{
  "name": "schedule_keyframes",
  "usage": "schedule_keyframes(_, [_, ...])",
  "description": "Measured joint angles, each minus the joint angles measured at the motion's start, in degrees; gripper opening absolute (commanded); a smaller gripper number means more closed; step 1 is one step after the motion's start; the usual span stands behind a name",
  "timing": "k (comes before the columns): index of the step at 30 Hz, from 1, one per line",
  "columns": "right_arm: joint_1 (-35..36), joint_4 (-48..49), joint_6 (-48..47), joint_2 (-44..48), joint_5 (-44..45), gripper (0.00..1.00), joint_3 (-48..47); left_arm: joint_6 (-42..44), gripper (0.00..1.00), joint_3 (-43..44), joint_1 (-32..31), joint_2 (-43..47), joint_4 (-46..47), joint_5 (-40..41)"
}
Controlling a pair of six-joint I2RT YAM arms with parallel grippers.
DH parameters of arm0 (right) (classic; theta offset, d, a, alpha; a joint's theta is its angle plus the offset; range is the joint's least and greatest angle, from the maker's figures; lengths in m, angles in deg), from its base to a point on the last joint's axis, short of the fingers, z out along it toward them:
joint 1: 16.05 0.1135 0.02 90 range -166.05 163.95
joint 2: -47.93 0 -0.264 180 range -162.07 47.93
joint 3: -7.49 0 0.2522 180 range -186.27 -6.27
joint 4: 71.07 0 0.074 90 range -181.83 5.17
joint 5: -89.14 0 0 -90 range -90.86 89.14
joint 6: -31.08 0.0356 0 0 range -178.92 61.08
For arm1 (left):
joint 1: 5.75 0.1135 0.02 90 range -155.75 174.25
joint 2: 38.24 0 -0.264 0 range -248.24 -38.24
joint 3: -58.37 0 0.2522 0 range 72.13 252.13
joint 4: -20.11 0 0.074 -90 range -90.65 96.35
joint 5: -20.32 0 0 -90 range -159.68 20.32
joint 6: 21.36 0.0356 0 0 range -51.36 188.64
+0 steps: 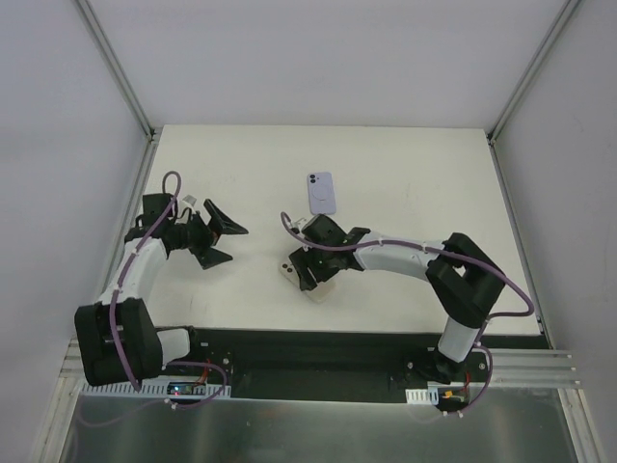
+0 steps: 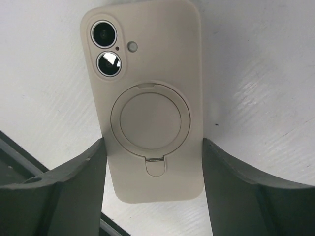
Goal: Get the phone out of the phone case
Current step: Pick up the phone at the center of the board.
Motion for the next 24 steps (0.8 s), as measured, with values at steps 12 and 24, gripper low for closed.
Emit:
schedule_keyframes(12, [-8.3,11.1,15.9,0.2,-14.5,0.01,4.4,-4.3,0.99,-4.5,-13.1,-11.8,8.8,1.5])
schedule_keyframes(24, [-10.1,16.5,22.9,0.2,-18.8,0.02,6.8,-12.4,0.97,-3.6,-20.0,-26.1,19.8,2.0])
